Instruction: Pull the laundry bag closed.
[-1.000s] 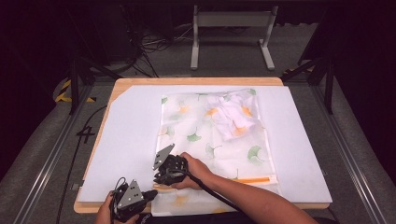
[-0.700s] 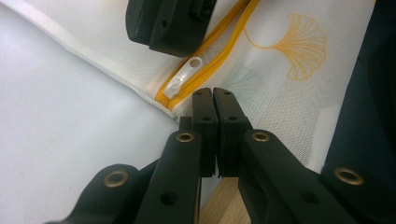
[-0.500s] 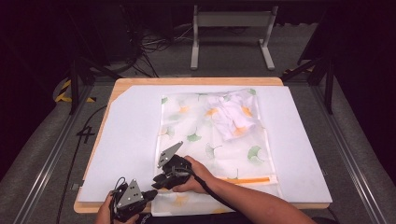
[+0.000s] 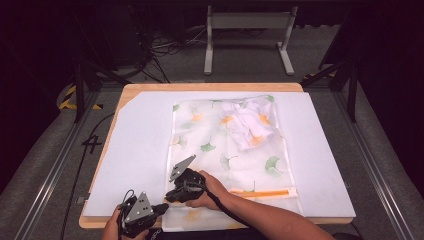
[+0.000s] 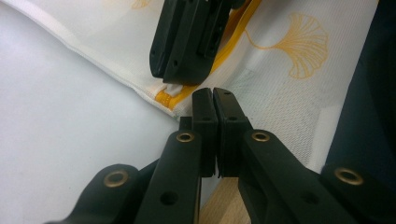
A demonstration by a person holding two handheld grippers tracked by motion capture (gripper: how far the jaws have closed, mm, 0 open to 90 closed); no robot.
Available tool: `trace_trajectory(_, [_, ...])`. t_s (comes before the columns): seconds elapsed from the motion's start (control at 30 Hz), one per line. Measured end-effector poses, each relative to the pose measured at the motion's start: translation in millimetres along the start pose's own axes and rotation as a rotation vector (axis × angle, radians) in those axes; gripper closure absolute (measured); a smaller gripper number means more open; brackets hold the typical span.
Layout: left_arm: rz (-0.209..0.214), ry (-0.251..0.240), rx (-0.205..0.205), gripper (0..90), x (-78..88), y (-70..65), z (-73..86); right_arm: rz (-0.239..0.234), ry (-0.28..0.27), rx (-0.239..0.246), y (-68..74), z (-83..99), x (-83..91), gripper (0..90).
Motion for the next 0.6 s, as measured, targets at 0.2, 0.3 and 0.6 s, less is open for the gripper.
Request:
trace_trajectory(0.2, [-0.002,0.000,-0.004,88.3,-0.1,-0.3,-0.1,-0.018,-0.013,-0.062,-1.5,3.6,2.7,84.4])
trace_trajectory(0.3, [-0.001,0.000,-0.003,88.3,-0.1,-0.1,0.0,-0.011,-0.009,-0.074,-1.6,4.4,3.6,82.1])
trace_trajectory(0.6, [0.003,0.001,-0.001,88.3,0.0,0.5,0.0,-0.014,-0.015,-0.145,-6.3,8.3,0.4,82.4])
Point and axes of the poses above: each handheld gripper's, and its own axes: x roughly backward along the jaws, z roughly out of its underside, y roughly to its left, the point moved 2 cm from there along -x, roughly forward along the jaws, and after that the axes turned 8 degrees about -y, right-handed, at the moved point
